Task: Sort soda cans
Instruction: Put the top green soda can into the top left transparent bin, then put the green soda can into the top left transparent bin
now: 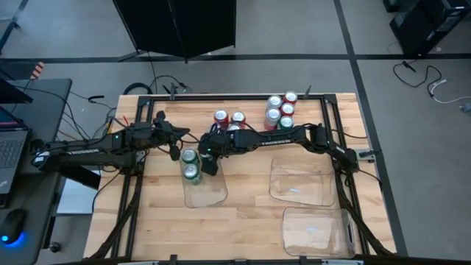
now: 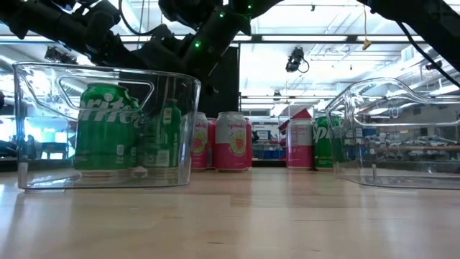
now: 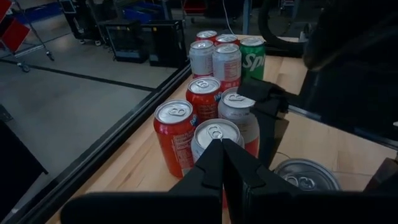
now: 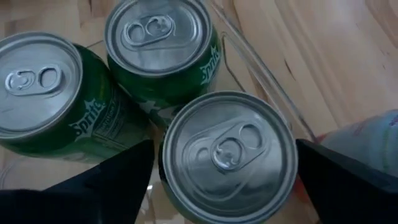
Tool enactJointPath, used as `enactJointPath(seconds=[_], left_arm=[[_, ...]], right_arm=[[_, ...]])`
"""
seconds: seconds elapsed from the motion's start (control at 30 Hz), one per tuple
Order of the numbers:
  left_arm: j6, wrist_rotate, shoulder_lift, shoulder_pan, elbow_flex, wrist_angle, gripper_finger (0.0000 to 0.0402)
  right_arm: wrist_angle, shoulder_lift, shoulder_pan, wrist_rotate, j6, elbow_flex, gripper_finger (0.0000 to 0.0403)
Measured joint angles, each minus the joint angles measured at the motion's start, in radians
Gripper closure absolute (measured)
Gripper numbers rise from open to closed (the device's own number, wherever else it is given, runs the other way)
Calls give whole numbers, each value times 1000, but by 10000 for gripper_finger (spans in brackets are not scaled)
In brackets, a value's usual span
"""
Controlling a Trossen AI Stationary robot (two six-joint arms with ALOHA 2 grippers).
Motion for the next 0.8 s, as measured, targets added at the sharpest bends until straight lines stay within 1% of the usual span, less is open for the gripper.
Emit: enactJointPath(seconds=[0.07,0.17,0.33,0.43,0.5,0.6,0.8], left_arm=[[0,0,0,0,0,0,398],[0,0,0,0,0,0,398],[1,0,0,0,0,-4,398],[0,13,0,0,0,-4,398],[-1,39,-7,0,0,-4,398],[-2,61,-25,-1,0,-4,398],[-2,63,-73,-1,0,-25,398]], right_arm=[[-20,0,0,0,-2,19,21],[-40,0,3,0,-11,54,21],[-137,-2,11,0,-40,153,43],[-247,-2,11,2,-38,202,63],[-325,-2,11,25,-41,219,83],[-443,-10,11,60,-87,225,126],[-648,-43,52,240,-76,225,234]])
